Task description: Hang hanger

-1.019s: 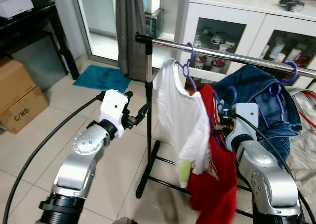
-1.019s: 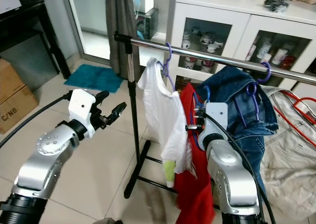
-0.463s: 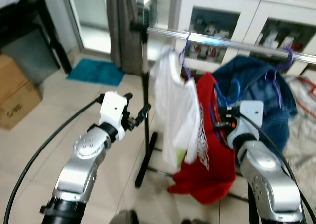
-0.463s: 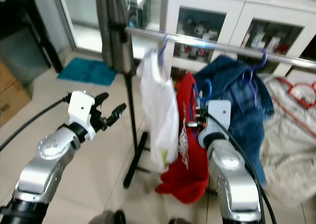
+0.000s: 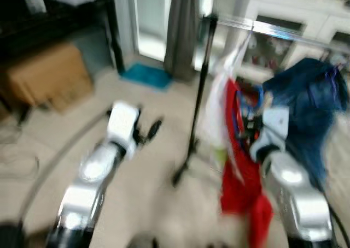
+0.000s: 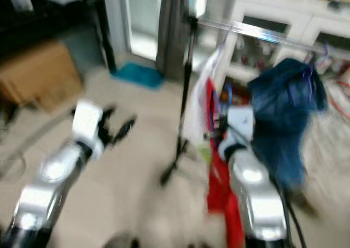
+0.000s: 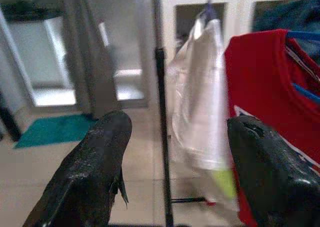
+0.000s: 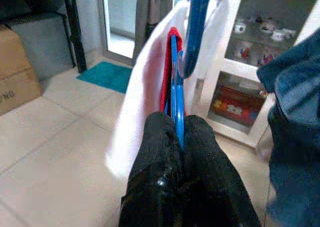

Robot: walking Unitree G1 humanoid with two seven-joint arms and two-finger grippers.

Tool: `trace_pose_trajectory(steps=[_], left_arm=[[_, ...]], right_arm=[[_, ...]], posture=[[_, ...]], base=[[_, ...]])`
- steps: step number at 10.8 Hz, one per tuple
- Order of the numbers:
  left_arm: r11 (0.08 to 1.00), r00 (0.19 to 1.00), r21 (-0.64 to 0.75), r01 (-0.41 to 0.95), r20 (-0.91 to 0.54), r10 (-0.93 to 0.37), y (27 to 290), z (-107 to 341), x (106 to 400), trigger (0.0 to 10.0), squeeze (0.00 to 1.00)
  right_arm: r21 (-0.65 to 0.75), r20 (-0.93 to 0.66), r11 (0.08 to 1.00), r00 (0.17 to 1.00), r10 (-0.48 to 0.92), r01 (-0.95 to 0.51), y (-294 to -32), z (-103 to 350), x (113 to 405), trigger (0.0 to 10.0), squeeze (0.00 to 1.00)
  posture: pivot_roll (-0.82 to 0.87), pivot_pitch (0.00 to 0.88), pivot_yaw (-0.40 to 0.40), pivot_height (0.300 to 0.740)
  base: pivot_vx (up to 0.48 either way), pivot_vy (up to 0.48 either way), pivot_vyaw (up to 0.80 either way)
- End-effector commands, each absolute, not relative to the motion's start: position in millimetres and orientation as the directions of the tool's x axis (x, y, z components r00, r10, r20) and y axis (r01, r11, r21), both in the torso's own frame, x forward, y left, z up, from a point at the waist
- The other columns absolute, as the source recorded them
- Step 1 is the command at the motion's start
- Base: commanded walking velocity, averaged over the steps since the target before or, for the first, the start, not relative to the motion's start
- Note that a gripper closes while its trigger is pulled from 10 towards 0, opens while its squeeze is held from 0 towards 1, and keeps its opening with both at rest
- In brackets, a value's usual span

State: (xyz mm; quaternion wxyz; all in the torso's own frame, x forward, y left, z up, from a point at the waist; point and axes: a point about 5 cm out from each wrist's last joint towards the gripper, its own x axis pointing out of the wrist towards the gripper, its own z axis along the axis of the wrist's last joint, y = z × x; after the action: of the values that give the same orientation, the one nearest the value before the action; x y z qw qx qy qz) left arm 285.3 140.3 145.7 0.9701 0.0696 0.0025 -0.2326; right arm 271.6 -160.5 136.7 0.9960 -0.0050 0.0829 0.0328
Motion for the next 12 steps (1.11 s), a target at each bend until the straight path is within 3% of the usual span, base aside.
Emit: trace_pose_trajectory(steps=[1,2,3,4,5,9,10,12], left_arm=[[0.873,0.883,0.137,0.468,-0.033,-0.468,136.2,147.8,285.6,10.0,0.00],[0.865,0.876,0.143,0.480,-0.038,-0.480,135.5,148.0,286.2,10.0,0.00],[0.838,0.855,0.173,0.517,-0.060,-0.515,133.2,147.2,287.7,10.0,0.00],[0.816,0.827,0.138,0.561,-0.043,-0.561,131.7,149.8,288.2,10.0,0.00],[0.803,0.814,0.144,0.578,-0.031,-0.580,131.7,155.4,295.8,10.0,1.00],[0.794,0.808,0.216,0.568,0.036,-0.588,121.6,180.0,331.3,10.0,0.96],[0.785,0.801,0.231,0.575,0.039,-0.598,116.9,182.4,335.5,10.0,0.00],[0.782,0.798,0.263,0.566,0.066,-0.599,107.1,188.7,346.8,10.0,0.00]], right_arm=[[-0.009,-0.120,0.998,0.991,0.057,-0.059,-165.0,147.7,273.7,10.0,0.00],[-0.007,-0.125,0.998,0.990,0.062,-0.063,-165.2,148.0,273.8,10.0,0.00],[-0.008,-0.140,0.998,0.988,0.065,-0.066,-167.0,146.9,274.7,5.8,0.00],[-0.013,-0.137,0.997,0.988,0.068,-0.071,-167.9,148.0,276.1,0.8,0.00],[0.003,-0.104,0.990,0.985,0.139,-0.139,-158.9,156.3,279.6,0.0,0.00],[0.101,0.022,0.902,0.908,0.419,-0.419,-126.1,180.9,276.1,0.0,0.00],[0.106,0.036,0.886,0.892,0.451,-0.452,-123.0,183.7,274.8,0.0,0.00],[0.135,0.073,0.839,0.850,0.522,-0.527,-114.8,188.3,272.2,0.0,0.00]], posture=[[-0.07,0.022,-0.016,0.740],[-0.07,0.022,-0.014,0.740],[-0.07,0.019,-0.011,0.740],[-0.07,0.019,-0.008,0.740],[-0.07,0.020,-0.003,0.740],[-0.08,0.015,-0.011,0.740],[-0.08,0.016,-0.016,0.740],[-0.08,0.010,-0.022,0.740]], base=[[-0.341,0.000,0.00],[0.000,0.000,0.00],[0.000,0.000,0.00],[0.000,0.000,0.00],[0.000,0.000,0.00],[0.000,0.000,0.00],[0.000,0.000,0.00],[0.000,0.000,0.00]])
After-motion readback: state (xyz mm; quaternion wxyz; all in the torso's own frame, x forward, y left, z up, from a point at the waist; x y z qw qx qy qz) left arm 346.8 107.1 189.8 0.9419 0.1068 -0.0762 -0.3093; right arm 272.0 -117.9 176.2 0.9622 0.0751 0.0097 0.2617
